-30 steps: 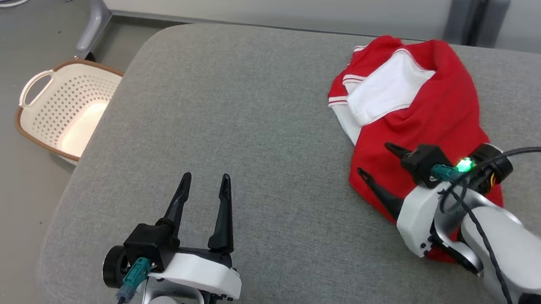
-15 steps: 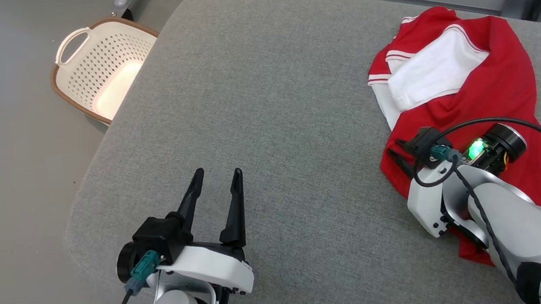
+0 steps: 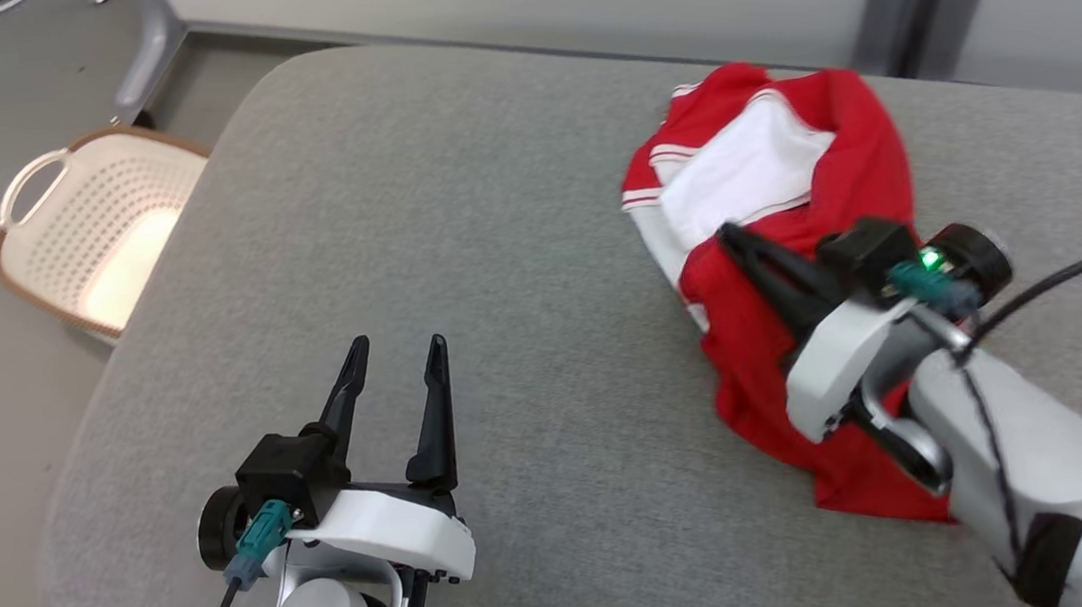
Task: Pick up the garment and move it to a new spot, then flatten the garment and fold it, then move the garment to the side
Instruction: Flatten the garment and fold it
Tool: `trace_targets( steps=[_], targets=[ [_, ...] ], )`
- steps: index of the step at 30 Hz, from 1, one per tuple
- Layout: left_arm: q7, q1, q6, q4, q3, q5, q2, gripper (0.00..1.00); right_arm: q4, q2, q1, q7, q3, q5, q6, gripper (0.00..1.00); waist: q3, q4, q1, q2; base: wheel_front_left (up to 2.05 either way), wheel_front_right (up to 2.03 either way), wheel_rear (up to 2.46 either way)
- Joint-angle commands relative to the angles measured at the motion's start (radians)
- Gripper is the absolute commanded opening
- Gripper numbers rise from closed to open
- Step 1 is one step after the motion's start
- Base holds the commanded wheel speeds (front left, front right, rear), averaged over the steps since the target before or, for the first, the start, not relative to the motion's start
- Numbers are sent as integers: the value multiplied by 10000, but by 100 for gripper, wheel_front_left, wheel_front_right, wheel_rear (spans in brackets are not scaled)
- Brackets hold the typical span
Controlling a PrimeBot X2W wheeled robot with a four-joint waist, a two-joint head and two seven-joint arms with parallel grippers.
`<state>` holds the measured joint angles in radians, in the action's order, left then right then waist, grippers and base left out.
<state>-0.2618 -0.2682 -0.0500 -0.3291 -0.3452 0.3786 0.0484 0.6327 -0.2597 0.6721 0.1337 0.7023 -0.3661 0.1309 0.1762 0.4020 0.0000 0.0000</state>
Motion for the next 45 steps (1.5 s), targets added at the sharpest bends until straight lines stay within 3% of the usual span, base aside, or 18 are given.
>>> trace_targets(
  steps=[1, 4, 8, 12, 13, 14, 17, 19, 22, 28, 36, 45],
  targets=[
    [-43, 104, 58, -4, 96, -88, 42, 100, -376, -250, -153, 121, -394, -336, -4, 0, -340, -517, 0, 0, 0, 0, 0],
    [-43, 119, 127, -6, 147, -174, 42, 100, -885, -726, -232, 87, -956, -530, -4, 0, -360, -703, 0, 0, 0, 0, 0],
    [-43, 62, 197, 25, 213, -266, 43, 100, -1623, -1835, -442, -349, -2643, -1075, -4, 0, -182, -969, 0, 0, 0, 0, 0],
    [-43, -73, 229, 56, 210, -269, 42, 100, -1100, -2794, -337, -940, -4635, -1338, -4, 0, 157, -1118, 0, 0, 0, 0, 0],
    [-43, -105, 245, 49, 220, -253, 42, 100, -779, -2944, -221, -1050, -5062, -1186, -3, 35, 250, -1162, 0, 0, 0, 0, 0],
    [-42, -135, 254, 43, 222, -236, 38, 100, -425, -2960, -48, -1092, -5474, -1113, -3, 100, 340, -1212, 0, 0, 0, 0, 0],
    [-32, -304, 304, -38, 105, -236, 32, 100, 958, -3365, 545, -942, -6616, 165, -4, 100, 565, -1314, 0, 0, 0, 0, 0],
    [-32, -383, 295, -46, 42, -192, 43, 100, 1593, -3033, 952, -733, -7171, 944, 4, 100, 606, -1385, 0, 0, 0, 0, 0],
    [-32, -340, 237, -85, 88, -227, 58, 100, 1555, -2206, 1398, -192, -7365, 1394, 1, 100, 540, -1611, 0, 0, 0, 0, 0],
    [-33, -73, 296, -158, 411, -435, 54, 100, -815, -501, 884, 219, -6602, 260, -10, 100, 24, -2254, 0, 0, 0, 0, 0],
    [-33, 217, 425, 39, 624, -585, 44, 100, -4135, -73, -1643, -662, -5842, -585, -3, 100, -589, -2910, 0, 0, 0, 0, 0],
    [-33, 568, 480, 70, 736, -558, 41, 100, -5114, 789, -4412, -282, -5854, -389, -3, 100, -941, -3402, 0, 0, 0, 0, 0]
  ],
)
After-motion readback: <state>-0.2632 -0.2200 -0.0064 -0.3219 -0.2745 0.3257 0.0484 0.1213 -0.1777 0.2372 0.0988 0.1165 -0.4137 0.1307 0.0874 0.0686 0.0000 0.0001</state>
